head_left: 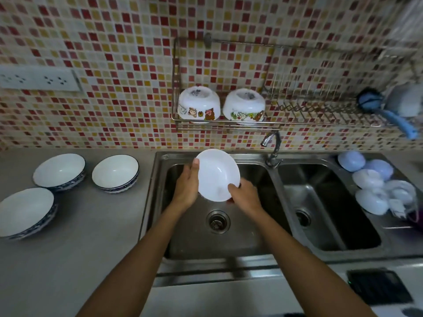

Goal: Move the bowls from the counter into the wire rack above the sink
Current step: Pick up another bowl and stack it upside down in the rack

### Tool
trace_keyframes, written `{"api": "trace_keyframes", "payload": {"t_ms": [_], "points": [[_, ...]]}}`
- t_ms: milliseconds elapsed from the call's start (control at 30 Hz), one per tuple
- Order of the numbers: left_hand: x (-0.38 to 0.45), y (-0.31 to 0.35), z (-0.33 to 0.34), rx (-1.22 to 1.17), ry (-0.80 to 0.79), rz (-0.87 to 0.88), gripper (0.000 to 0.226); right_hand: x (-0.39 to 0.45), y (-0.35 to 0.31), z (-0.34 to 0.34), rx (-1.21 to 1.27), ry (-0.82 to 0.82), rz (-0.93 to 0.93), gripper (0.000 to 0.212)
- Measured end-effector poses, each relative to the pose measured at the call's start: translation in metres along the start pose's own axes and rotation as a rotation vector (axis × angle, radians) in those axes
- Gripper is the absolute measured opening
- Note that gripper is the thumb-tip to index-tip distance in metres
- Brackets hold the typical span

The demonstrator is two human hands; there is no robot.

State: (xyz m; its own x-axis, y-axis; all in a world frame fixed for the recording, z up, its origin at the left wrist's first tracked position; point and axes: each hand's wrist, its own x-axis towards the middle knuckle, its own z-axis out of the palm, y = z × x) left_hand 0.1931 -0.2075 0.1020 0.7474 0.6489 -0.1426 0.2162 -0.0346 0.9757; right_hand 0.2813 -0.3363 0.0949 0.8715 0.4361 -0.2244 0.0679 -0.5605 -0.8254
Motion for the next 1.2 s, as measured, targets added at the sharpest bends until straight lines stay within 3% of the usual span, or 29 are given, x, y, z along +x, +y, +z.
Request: {"api": "trace_keyframes", "payload": {"t_ms": [200,400,500,633,767,1000,1133,1200], "points": [[0.018,0.028,0.026,-0.042,0.024,0.046,0.054,0.028,0.0,-0.04,0.143,0.023,-0.069,0.034],[0.03,0.079,0.036,-0.052,0.084,0.267,0.051,0.049,-0.021,-0.077,0.32,0.063,-0.281,0.028],[0.046,0.108,0.034,-0.14,0.12,0.321,0.05,0.062,-0.041,-0.101,0.426,0.2,-0.307,0.045],[0.064,0.146,0.033,-0.096,0.227,0.412,0.045,0.087,-0.062,-0.135,0.4,0.354,-0.42,0.044],[0.081,0.164,0.036,0.103,0.245,0.559,0.048,0.116,-0.066,-0.152,0.24,0.43,-0.556,0.042],[0.109,0.189,0.049,0.374,0.344,0.7,0.054,0.154,-0.047,-0.155,-0.264,0.512,-0.782,0.033],[0.125,0.188,0.06,0.648,0.304,0.794,0.067,0.159,-0.02,-0.14,-0.618,0.604,-0.892,0.045],[0.135,0.182,0.064,0.776,0.262,0.815,0.072,0.162,-0.014,-0.136,-0.647,0.651,-0.894,0.047]]}}
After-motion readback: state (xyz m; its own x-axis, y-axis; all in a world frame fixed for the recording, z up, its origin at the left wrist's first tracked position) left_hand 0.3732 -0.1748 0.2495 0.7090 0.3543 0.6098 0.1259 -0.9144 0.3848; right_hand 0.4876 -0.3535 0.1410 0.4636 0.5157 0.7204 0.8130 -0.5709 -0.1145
